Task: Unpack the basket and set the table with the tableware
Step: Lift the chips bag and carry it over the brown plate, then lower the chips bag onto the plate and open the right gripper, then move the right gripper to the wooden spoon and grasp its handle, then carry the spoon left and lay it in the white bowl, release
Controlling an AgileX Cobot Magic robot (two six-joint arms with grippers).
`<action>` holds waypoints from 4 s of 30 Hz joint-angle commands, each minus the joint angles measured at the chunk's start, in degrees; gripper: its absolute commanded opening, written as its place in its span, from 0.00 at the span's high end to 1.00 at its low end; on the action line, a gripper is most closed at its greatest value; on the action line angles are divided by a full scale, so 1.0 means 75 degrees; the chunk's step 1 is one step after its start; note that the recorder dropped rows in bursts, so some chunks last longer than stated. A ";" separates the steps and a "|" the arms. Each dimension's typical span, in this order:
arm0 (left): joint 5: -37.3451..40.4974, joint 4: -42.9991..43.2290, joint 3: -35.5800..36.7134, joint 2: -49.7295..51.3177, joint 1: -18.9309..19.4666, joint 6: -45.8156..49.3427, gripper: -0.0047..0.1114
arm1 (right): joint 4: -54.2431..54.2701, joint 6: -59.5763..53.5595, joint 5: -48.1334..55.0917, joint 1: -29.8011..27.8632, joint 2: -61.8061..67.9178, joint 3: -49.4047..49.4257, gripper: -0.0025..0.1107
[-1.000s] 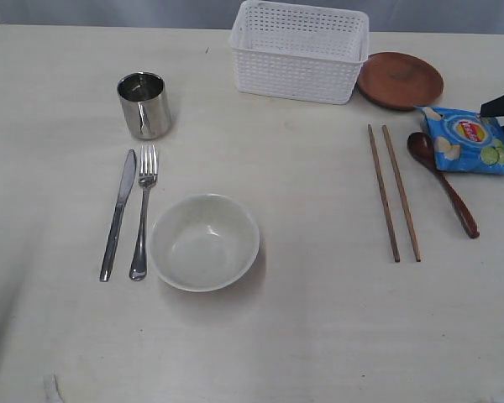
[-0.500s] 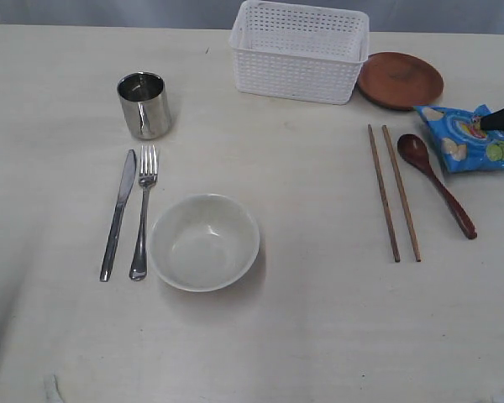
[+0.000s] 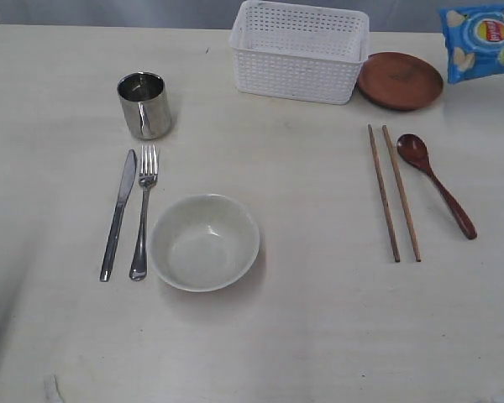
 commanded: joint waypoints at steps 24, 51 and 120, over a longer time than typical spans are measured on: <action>-0.0013 0.0034 0.0025 -0.0025 -0.0058 0.0001 0.96 | -0.1113 0.1695 -0.2260 0.1924 0.0608 -0.0078 0.98; -0.0013 0.0034 0.0025 -0.0025 -0.0058 0.0001 0.96 | -0.4763 0.3659 0.0027 0.3102 -0.1196 -0.2789 0.98; -0.0013 0.0000 0.0025 -0.0025 -0.0058 0.0001 0.96 | -0.8716 0.4672 -0.3042 0.4284 -0.3645 0.5883 0.59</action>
